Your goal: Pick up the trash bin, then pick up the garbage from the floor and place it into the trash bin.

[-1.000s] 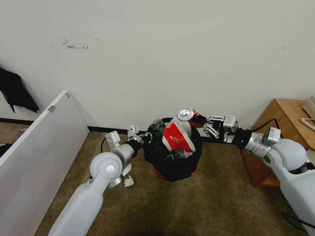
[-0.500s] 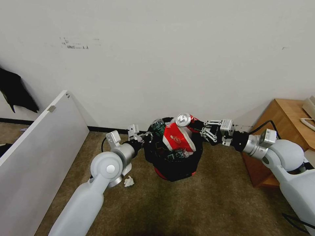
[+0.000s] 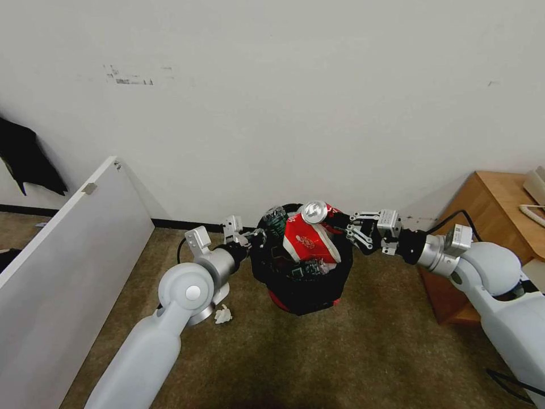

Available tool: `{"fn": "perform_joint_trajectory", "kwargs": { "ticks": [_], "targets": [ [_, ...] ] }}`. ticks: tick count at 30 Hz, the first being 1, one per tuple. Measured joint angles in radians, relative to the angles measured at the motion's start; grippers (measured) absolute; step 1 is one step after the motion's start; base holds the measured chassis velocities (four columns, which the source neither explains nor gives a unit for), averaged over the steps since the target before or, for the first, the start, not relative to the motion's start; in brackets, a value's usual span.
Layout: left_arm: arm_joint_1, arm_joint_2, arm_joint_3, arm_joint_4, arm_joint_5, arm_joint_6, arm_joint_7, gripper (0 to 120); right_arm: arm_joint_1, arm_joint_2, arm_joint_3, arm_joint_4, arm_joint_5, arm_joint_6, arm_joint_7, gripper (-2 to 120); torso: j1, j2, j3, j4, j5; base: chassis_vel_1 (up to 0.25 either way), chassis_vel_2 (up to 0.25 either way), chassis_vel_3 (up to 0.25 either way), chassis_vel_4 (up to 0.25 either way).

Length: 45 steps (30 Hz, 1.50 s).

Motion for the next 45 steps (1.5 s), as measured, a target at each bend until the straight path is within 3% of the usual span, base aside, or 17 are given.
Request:
{"fn": "perform_joint_trajectory", "kwargs": {
  "ticks": [45],
  "targets": [
    [-0.004,-0.01,0.018,-0.012,0.01,-0.001,0.019,4,0.015,-0.026,-0.107,-0.086,-0.021,0.003,-0.006,4,0.0,0.0,0.0,0.0,0.0,0.0,0.0,0.0,0.0]
  ]
}}
